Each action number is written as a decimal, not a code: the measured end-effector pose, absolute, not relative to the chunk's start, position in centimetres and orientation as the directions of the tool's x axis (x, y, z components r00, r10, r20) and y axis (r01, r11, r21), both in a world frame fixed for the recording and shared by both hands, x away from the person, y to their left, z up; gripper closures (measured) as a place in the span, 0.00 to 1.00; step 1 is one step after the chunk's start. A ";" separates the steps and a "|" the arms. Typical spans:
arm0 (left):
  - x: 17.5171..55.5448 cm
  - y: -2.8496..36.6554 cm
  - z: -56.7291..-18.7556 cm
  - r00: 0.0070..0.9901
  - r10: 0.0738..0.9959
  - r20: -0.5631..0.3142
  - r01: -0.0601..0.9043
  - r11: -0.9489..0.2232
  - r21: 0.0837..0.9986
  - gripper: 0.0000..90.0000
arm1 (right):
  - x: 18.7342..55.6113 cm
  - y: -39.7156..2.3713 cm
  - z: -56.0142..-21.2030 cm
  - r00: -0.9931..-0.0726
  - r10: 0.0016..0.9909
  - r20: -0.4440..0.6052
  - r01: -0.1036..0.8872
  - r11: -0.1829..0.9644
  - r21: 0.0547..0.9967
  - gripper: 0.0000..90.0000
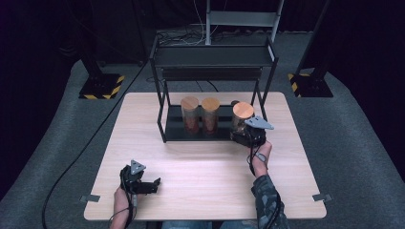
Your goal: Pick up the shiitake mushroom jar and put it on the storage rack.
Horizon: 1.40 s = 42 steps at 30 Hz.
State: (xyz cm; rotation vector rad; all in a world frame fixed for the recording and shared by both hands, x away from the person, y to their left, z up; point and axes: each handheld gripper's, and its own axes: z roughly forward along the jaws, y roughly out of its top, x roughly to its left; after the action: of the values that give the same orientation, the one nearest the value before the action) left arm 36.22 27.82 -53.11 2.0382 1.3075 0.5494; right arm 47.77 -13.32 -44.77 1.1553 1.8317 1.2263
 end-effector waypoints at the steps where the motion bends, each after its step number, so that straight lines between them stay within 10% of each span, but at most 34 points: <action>1: 36.2 27.8 -53.1 0.416 0.909 0.003 0.639 -0.295 0.711 0.00 | 47.8 -13.3 -44.8 -0.407 0.913 -0.035 0.316 0.176 0.932 0.27; 42: 36.2 27.8 -53.1 0.415 0.910 0.003 0.639 -0.294 0.711 0.00 | 51.8 -11.5 -47.4 -0.369 0.926 -0.074 0.349 0.213 0.913 0.27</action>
State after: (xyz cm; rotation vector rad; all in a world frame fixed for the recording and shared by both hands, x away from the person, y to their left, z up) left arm 36.22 27.81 -53.11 2.0375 1.3078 0.5496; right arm 51.84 -11.54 -47.39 1.1832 1.8403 1.1348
